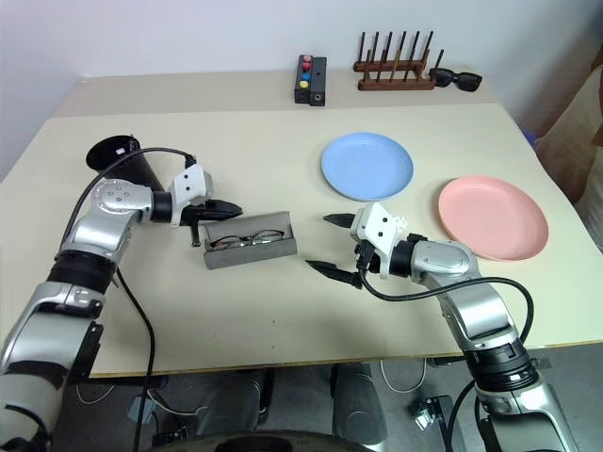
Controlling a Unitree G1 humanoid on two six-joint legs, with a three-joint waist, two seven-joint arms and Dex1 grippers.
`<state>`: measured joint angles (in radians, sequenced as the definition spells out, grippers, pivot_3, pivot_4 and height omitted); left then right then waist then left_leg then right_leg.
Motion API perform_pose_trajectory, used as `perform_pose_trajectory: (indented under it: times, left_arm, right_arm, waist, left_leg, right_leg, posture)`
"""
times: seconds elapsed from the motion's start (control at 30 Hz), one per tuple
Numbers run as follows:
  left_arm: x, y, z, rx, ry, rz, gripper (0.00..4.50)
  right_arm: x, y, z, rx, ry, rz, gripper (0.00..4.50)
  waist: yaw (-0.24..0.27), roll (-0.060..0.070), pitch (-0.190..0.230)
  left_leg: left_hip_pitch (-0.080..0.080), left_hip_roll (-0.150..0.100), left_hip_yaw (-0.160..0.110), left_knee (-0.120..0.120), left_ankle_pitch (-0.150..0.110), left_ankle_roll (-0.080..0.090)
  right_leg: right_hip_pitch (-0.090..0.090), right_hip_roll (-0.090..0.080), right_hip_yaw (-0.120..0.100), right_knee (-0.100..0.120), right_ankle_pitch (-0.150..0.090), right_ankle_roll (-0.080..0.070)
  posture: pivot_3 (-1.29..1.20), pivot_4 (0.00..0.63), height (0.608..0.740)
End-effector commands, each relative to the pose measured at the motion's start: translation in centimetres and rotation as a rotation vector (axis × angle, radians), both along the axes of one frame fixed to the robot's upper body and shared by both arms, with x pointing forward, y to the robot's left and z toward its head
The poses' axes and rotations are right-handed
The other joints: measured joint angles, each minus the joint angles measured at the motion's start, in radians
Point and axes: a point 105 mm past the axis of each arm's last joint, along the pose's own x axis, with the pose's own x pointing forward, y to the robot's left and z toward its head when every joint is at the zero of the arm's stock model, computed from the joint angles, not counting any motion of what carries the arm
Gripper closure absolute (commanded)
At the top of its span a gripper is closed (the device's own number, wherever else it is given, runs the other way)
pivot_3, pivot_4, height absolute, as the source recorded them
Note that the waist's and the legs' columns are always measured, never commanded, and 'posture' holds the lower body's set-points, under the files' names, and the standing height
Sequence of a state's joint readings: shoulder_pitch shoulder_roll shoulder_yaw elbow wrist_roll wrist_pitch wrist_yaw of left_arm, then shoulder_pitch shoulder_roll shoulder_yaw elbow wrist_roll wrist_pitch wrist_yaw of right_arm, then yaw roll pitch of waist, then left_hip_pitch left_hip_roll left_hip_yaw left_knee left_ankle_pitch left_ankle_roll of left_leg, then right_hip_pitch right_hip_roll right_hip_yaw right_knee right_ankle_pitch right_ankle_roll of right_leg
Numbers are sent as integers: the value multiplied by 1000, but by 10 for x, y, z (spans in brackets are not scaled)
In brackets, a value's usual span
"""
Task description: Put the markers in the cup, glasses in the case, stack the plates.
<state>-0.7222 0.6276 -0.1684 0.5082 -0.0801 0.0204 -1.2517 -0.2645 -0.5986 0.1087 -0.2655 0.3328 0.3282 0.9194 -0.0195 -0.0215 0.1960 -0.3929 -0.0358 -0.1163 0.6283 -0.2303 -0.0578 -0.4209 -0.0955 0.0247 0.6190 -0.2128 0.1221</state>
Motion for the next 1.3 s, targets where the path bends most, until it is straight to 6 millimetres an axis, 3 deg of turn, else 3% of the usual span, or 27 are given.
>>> perform_pose_trajectory:
  times: [0.03, 0.27, 0.47, 0.57, 0.77, 0.87, 1.1, 1.2, 1.3]
  left_arm:
    - [-17, -6, 8, -18, 6, -65, 4327]
    - [-36, -13, -8, 30, 11, -78, 4327]
    - [-13, -30, 28, -152, -108, 37, 4327]
    - [-8, -38, 39, -204, -128, 48, 3576]
    - [-14, -47, 54, -319, -157, 51, 616]
    - [-33, -48, 57, -394, -125, 11, 616]
    - [-70, -48, 48, -507, -26, 18, 616]
    - [-75, -49, 43, -525, -13, 68, 559]
    - [-79, -51, 39, -536, 2, 96, 559]
  right_arm:
    - [-2, 2, 11, 10, -46, 15, 0]
    - [2, 2, 13, 1, -51, 22, 0]
    - [11, -2, 13, -31, -83, -15, 0]
    - [22, -6, 14, -61, -130, -70, 0]
    - [66, -26, 20, -204, -287, -301, 0]
    - [84, -32, 22, -262, -328, -373, 0]
    - [111, -30, 1, -413, -356, -405, 0]
    - [118, -30, -7, -448, -355, -404, 822]
    - [124, -31, -7, -453, -368, -418, 2373]
  waist:
    - [1, 0, 0]
    - [3, 0, 0]
    - [6, 0, 0]
    - [5, 0, 0]
    - [-3, 0, 0]
    - [-4, 0, 0]
    - [1, 1, 0]
    - [2, 1, 0]
    - [1, 1, 0]
  left_leg:
    - [0, 0, 0, 0, 0, 0]
    - [0, 0, 0, 0, 0, 0]
    - [0, 0, 0, 1, 0, 0]
    - [0, 0, 0, 1, 0, 0]
    - [1, 0, 0, 0, 0, 0]
    - [1, 0, 0, 0, 0, 0]
    - [1, 0, 1, 0, 0, 0]
    - [0, 0, 1, 0, 0, 0]
    - [1, 0, 1, 0, 0, 0]
  right_leg:
    - [0, 0, 0, 0, 0, 0]
    - [0, 0, 0, 0, 0, 0]
    - [1, 0, 0, -1, 0, 0]
    - [1, 0, 0, 0, 0, 0]
    - [0, 0, 0, 0, 0, 0]
    - [0, 0, 0, 0, 0, 0]
    - [0, 0, 0, -1, 0, -1]
    - [0, -1, 1, -1, 0, -1]
    - [0, 0, 1, -1, 0, -1]
  posture:
    - [0, 150, 739]
    - [0, 150, 739]
    - [0, 150, 739]
    - [0, 150, 739]
    - [0, 150, 739]
    - [0, 150, 739]
    - [0, 150, 739]
    - [0, 150, 739]
    - [0, 150, 739]
